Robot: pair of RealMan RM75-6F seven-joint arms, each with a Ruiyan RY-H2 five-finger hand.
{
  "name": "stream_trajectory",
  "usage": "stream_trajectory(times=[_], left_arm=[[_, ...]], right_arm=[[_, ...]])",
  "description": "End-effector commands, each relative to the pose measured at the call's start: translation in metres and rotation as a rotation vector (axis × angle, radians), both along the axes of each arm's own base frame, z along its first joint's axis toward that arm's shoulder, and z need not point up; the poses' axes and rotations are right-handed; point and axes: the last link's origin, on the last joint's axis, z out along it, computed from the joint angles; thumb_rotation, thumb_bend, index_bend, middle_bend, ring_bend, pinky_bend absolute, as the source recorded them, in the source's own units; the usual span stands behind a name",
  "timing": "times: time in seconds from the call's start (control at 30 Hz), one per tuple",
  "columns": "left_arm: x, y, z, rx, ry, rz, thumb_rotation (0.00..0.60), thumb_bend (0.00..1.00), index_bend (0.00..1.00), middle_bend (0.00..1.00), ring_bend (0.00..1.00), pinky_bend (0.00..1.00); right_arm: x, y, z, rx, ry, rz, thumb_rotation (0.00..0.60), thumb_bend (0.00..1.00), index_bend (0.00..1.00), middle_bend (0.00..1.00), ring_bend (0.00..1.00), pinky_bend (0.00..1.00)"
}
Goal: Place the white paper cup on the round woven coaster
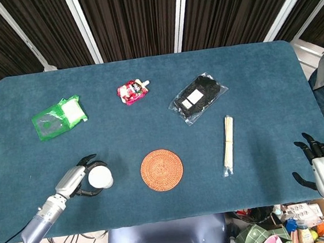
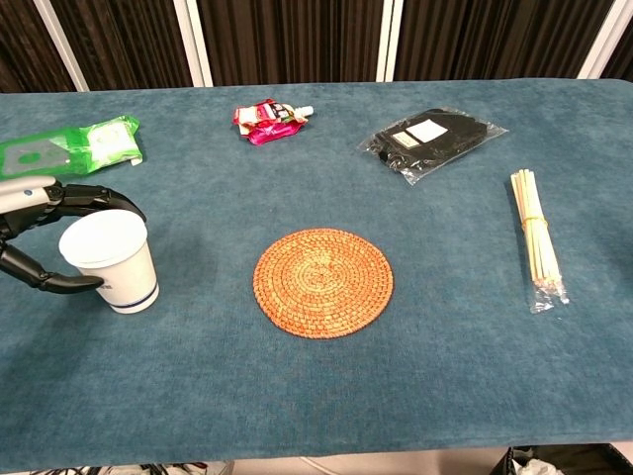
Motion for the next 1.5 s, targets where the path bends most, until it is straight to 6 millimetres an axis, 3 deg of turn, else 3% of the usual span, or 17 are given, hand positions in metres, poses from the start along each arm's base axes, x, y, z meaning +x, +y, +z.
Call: stream_trajectory(times=[0.03, 0.23, 0.67, 1.07, 1.5], left_arm=[[0.0, 0.001, 0.001, 0.0, -0.004, 0.002, 0.6, 0.28, 0.27, 0.32, 0.0, 0.0], [0.01, 0.006, 0.003, 0.011, -0.025, -0.021, 0.6, 0.28, 0.27, 0.32, 0.0, 0.0], [0.082, 0.046, -0.023, -0.025, -0.143, -0.09, 0.6, 0.28, 0.27, 0.32, 0.0, 0.0], [0.135, 0.045, -0.056, -0.084, -0.17, -0.151, 0.6, 0.28, 0.27, 0.32, 0.0, 0.0], [0.149, 0.047, -0.089, -0.138, -0.122, -0.133, 0.6, 0.26, 0.26, 0.32, 0.0, 0.0]], right_arm=[[0.0, 0.0, 0.0, 0.0, -0.001, -0.001, 0.6, 0.13, 0.22, 0.06, 0.19, 0.19], [-0.001, 0.0, 0.0, 0.0, -0.004, -0.007, 0.6, 0.13, 0.22, 0.06, 0.19, 0.19], [-0.002, -0.001, 0.0, 0.004, -0.005, -0.013, 0.6, 0.13, 0.22, 0.06, 0.19, 0.19], [-0.002, 0.0, 0.002, 0.002, -0.005, -0.01, 0.6, 0.13, 0.22, 0.06, 0.19, 0.19], [-0.003, -0.001, 0.003, -0.002, -0.005, -0.012, 0.6, 0.13, 0.22, 0.06, 0.19, 0.19]])
